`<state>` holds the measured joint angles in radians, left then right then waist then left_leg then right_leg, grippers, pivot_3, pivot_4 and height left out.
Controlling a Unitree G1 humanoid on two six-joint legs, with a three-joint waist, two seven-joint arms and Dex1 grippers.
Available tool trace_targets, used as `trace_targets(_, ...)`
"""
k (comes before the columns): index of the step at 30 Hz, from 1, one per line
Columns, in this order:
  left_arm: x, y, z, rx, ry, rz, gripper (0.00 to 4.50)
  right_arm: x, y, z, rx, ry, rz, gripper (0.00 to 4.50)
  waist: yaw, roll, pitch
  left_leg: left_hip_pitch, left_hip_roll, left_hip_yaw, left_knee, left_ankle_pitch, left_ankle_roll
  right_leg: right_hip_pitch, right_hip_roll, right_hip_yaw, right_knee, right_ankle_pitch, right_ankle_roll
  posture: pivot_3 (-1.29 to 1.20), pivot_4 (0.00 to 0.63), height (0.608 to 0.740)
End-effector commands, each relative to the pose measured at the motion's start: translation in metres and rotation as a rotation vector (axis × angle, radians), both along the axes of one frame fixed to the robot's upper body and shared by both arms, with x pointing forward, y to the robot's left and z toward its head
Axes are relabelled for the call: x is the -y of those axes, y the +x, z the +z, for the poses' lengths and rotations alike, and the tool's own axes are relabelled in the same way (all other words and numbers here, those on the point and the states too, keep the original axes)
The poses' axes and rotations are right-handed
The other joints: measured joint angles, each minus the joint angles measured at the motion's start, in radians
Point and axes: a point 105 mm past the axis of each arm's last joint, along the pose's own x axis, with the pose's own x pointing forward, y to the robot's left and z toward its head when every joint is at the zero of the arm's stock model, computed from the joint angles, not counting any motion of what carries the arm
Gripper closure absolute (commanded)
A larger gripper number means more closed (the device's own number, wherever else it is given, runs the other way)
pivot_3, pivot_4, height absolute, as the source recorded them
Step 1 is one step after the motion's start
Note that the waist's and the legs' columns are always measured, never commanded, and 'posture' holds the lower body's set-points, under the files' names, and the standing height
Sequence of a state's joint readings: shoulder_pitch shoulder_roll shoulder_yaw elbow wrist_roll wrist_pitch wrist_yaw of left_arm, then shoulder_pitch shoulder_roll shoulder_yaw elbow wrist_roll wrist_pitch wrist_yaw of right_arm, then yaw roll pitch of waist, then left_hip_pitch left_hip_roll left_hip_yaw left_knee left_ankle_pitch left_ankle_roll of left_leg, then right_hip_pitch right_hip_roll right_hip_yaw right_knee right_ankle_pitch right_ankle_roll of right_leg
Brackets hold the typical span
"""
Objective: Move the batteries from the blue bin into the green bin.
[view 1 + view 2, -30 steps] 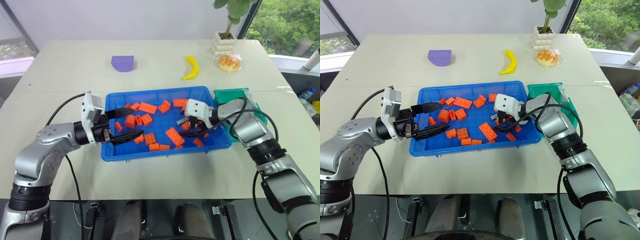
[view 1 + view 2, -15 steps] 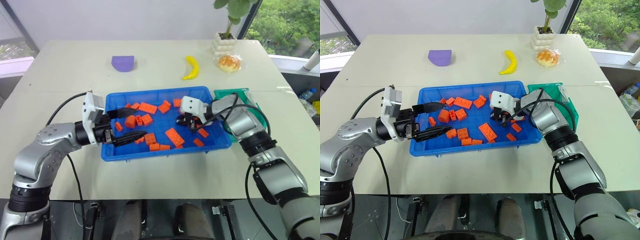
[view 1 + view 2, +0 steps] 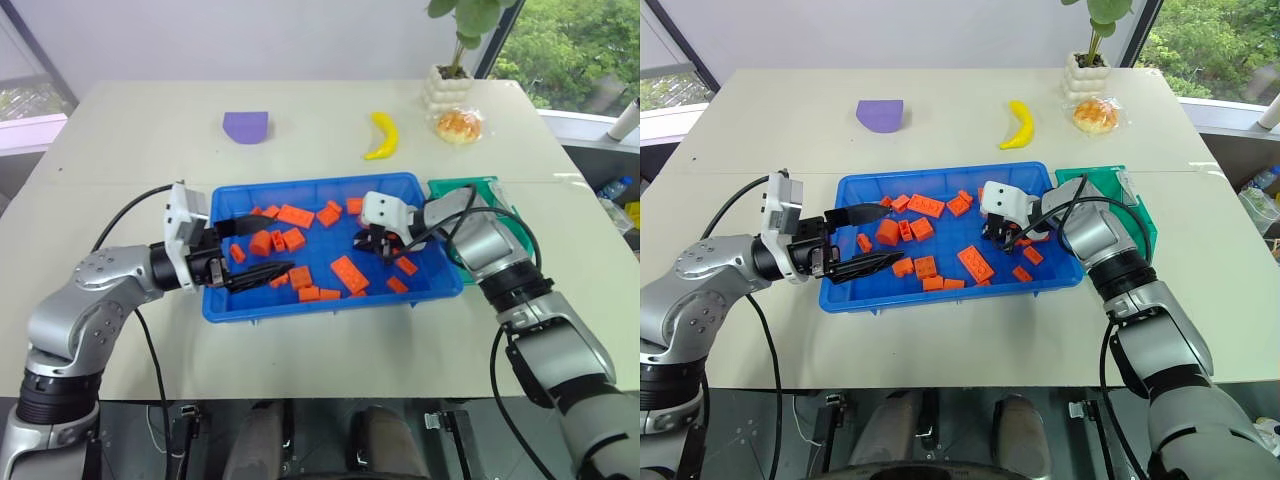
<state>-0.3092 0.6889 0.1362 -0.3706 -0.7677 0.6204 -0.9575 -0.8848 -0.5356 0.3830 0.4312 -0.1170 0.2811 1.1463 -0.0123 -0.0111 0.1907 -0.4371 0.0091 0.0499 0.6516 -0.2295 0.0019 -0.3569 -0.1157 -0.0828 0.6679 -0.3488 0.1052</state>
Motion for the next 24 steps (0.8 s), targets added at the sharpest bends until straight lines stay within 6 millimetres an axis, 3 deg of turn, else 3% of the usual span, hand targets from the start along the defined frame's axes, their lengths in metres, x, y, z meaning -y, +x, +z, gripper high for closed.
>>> trace_targets(1, 0.002, -0.006, 0.01, 0.053, 0.004, -0.015, 0.0, -0.006, 0.004, 0.025, 0.076, 0.034, -0.002, 4.43, 0.0, 0.0, 0.0, 0.0, 0.0, 0.0, 0.0, 0.0, 0.0, 0.0, 0.0, 0.0, 0.0, 0.0, 0.0, 0.0, 0.15, 0.739)
trace_targets(8, 0.005, -0.006, 0.004, 0.027, 0.008, -0.047, 0.0, -0.01, 0.001, 0.067, 0.166, 0.059, 0.009, 4.43, -0.001, 0.0, 0.0, 0.0, 0.0, 0.0, 0.0, 0.0, 0.0, -0.001, 0.0, 0.0, 0.0, 0.0, 0.0, 0.0, 0.15, 0.739)
trace_targets(14, 0.012, 0.0, -0.002, 0.005, 0.009, -0.109, 0.0, -0.001, 0.001, 0.105, 0.264, 0.051, -0.012, 4.43, 0.002, 0.0, 0.0, 0.0, 0.0, 0.0, 0.0, 0.0, 0.0, 0.0, 0.0, 0.0, 0.0, 0.0, 0.0, 0.0, 0.15, 0.739)
trace_targets(19, 0.021, 0.006, -0.005, 0.002, 0.012, -0.173, 0.0, 0.025, -0.002, 0.125, 0.315, -0.004, -0.064, 4.43, 0.003, 0.0, 0.0, 0.0, 0.0, 0.001, 0.0, 0.0, 0.0, -0.001, 0.0, 0.0, 0.0, 0.0, 0.0, 0.0, 0.15, 0.739)
trace_targets(24, 0.03, 0.013, -0.003, 0.018, 0.008, -0.225, 0.0, 0.074, -0.008, 0.135, 0.338, -0.085, -0.191, 4.43, 0.003, 0.0, 0.0, 0.0, -0.001, 0.001, 0.0, 0.0, 0.0, -0.001, 0.0, 0.0, 0.0, 0.0, 0.0, 0.0, 0.15, 0.739)
